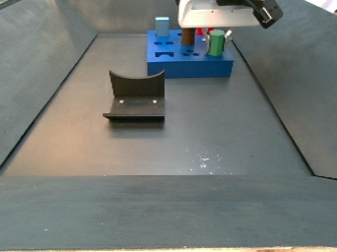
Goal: Pick up the hexagon object. Move up. Move to above the board. Insert the hexagon object.
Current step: Insert the hexagon object.
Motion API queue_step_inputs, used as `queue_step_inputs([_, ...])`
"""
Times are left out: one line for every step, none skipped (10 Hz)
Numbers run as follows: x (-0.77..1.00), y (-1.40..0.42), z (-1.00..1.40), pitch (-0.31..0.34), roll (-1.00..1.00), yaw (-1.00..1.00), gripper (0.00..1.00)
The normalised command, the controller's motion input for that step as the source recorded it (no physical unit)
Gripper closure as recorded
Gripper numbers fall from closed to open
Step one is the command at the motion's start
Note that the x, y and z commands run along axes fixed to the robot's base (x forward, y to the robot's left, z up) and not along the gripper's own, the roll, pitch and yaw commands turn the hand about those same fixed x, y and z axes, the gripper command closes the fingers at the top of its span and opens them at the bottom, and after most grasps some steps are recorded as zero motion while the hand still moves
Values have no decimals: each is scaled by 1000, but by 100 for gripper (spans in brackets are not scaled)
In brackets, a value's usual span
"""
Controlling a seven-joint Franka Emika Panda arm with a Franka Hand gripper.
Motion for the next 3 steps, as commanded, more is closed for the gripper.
queue_step_inputs([0,-69,-229,0,77,0,100])
queue_step_inputs([0,0,0,-16,0,0,100])
queue_step_inputs([0,0,0,0,0,0,100])
